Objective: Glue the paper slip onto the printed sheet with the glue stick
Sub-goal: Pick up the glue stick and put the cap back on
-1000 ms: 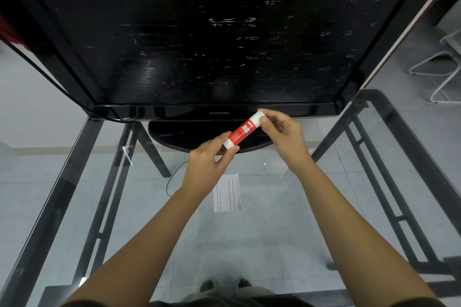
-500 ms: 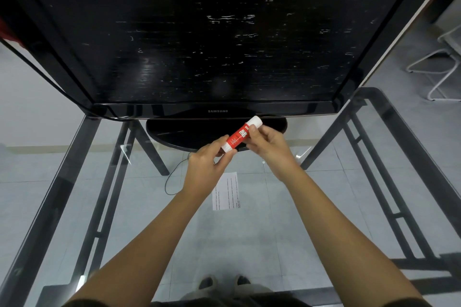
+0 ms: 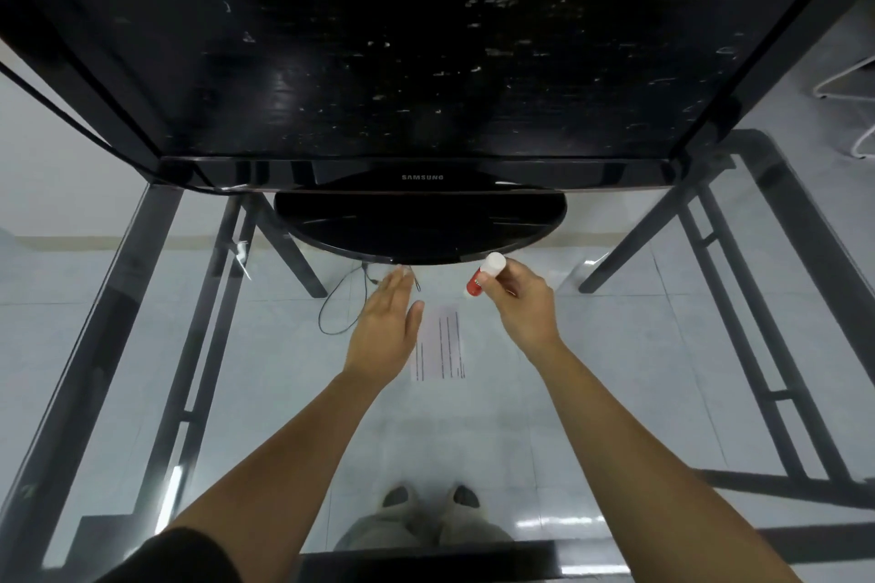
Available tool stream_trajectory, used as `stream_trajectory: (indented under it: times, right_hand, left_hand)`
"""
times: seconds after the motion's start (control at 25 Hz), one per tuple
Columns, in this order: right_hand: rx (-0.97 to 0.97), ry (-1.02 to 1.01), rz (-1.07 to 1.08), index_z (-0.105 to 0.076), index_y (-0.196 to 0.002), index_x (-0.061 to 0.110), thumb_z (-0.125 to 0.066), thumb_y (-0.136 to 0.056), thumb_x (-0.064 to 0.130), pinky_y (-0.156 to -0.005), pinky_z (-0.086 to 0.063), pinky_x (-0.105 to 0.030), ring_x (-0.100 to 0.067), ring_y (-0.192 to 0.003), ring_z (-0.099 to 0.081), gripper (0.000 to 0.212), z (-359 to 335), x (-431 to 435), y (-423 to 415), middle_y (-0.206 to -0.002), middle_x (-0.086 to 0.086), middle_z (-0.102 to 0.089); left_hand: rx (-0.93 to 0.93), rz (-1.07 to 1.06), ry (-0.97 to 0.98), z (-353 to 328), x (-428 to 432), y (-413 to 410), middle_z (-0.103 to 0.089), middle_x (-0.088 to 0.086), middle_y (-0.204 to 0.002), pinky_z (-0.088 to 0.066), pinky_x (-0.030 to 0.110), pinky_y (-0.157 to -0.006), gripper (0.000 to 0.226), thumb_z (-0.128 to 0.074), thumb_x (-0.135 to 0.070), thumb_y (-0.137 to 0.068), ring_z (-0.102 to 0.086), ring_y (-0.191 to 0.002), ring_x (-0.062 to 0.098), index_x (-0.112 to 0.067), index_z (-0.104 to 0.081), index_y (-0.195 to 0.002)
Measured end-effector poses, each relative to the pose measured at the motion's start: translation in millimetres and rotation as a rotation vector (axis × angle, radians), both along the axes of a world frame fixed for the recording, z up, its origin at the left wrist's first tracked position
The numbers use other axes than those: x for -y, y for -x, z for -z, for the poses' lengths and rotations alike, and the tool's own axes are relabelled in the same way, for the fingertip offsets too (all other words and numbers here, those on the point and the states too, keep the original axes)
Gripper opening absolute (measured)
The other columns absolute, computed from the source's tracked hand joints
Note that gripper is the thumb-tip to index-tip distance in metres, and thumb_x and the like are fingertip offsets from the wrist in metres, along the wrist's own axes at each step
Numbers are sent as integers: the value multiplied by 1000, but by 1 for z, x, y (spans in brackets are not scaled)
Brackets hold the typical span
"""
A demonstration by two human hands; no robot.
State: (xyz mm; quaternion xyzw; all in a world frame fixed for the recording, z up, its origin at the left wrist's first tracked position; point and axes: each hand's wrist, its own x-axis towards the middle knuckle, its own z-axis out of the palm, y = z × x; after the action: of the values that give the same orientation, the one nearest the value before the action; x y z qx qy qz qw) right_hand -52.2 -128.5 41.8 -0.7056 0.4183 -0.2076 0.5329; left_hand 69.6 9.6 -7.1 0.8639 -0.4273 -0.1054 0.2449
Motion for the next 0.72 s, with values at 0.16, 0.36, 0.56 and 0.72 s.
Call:
stream_trajectory:
  times: [0.16,0.36,0.56,0.72]
  right_hand:
    - [-34,50,-43,-66,-98,9,-62,-87,19,-83,-46,-11,-12,-92,-63,15,23,1,5,-92,-1,-69]
    - [-74,76,-60,-64,-101,8,-61,-88,19,-92,-49,-29,-16,-96,-63,17,34,2,11,-94,-4,-69]
    - [-84,82,-52,-63,-109,10,-64,-86,20,-96,-46,-30,-14,-102,-59,24,36,0,11,-105,-3,-68]
    - [-109,-2,-45,-46,-133,13,-72,-80,14,-99,-39,-24,-13,-115,-50,59,27,3,15,-130,-1,-54]
  left_hand:
    - [22,-43,-162,29,-11,-8,-13,10,-155,-10,37,-114,51,-25,-32,-100,-6,-142,23,-10,-17,-145]
    - [58,-52,-324,48,-24,-14,-3,10,-156,-6,40,-114,55,-19,-35,-99,5,-142,24,-9,-7,-146]
    - [52,-18,-337,49,-25,-16,1,9,-156,-1,38,-113,57,-17,-38,-98,9,-141,23,-10,0,-146]
    - [39,0,-257,26,-21,-20,1,9,-156,0,36,-113,56,-19,-36,-99,7,-141,21,-9,-1,-146]
